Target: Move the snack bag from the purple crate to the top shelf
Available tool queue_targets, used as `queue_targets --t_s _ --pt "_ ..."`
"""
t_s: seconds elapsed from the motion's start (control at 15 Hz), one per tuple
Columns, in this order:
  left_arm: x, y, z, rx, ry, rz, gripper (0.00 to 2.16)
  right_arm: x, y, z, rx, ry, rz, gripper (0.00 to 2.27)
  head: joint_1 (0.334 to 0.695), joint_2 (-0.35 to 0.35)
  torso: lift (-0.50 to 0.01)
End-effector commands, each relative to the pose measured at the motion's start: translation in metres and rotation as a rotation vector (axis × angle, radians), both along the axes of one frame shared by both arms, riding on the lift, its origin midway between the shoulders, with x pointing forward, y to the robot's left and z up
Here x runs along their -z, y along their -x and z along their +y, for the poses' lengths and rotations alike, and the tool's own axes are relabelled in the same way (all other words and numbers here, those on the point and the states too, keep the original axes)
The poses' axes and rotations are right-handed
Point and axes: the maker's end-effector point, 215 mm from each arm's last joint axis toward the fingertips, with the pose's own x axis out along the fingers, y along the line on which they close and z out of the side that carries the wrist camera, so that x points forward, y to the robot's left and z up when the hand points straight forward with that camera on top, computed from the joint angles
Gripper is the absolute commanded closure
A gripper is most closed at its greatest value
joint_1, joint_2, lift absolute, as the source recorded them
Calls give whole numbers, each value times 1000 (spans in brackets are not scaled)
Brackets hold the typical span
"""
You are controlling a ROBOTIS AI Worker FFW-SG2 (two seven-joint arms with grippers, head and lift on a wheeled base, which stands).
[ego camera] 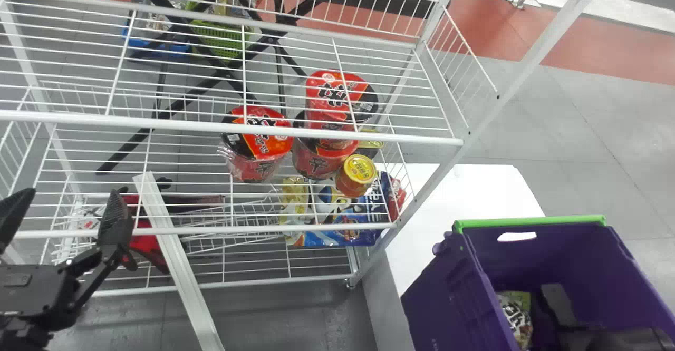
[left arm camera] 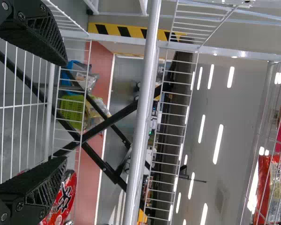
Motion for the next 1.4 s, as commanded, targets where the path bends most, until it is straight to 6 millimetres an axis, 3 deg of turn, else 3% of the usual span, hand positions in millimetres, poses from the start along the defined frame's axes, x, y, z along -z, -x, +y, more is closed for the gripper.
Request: queue_targets --t_s 0.0,0.13,0.47,0.8,1.33 --pt "0 0 -1 -2 0 1 103 -5 2 0 31 -18 7 1717 695 -350 -456" --pt "0 -1 0 -5 -1 1 103 -8 12 3 77 -37 42 1717 695 -350 -456" --pt "3 -4 -1 -8 -1 11 103 -19 10 8 141 -73 57 1717 695 -350 -445" --pt "5 -5 -4 -5 -5 17 103 -27 -7 22 112 -91 10 1717 695 -350 -427" --pt "3 -2 -7 1 -4 17 103 -38 13 32 158 -81 -15 1717 695 -350 -395"
